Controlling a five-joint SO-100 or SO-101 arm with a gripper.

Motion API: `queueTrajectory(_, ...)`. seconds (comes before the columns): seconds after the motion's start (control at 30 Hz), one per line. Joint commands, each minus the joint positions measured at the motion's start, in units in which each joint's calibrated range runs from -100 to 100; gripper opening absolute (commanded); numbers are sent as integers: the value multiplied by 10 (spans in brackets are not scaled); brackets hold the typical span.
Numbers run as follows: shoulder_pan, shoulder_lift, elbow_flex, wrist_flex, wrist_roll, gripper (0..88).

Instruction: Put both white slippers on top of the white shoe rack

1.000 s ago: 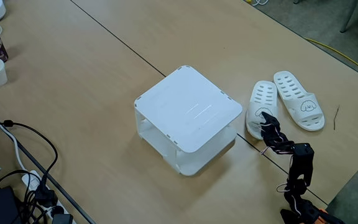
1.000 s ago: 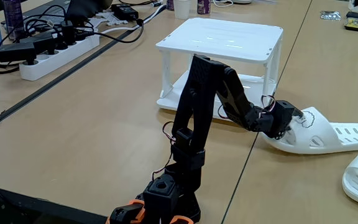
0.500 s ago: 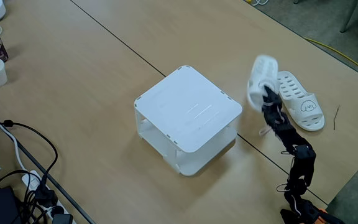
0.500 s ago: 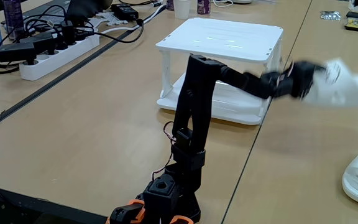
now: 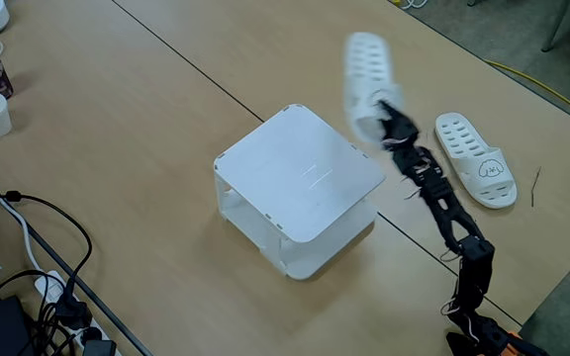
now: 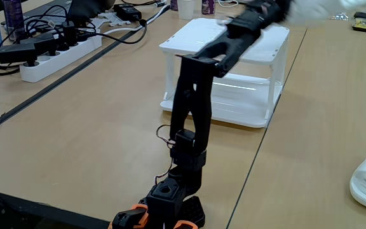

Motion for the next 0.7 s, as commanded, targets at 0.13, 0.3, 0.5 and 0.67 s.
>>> queueTrajectory(0.13,-172,-76,-67,2,4,7)
queueTrajectory(0.3,-247,-77,-26,7,4,7)
queueTrajectory(0.5,-288,-75,21,7,4,7)
queueTrajectory(0.67,-286,-75,75,6,4,7)
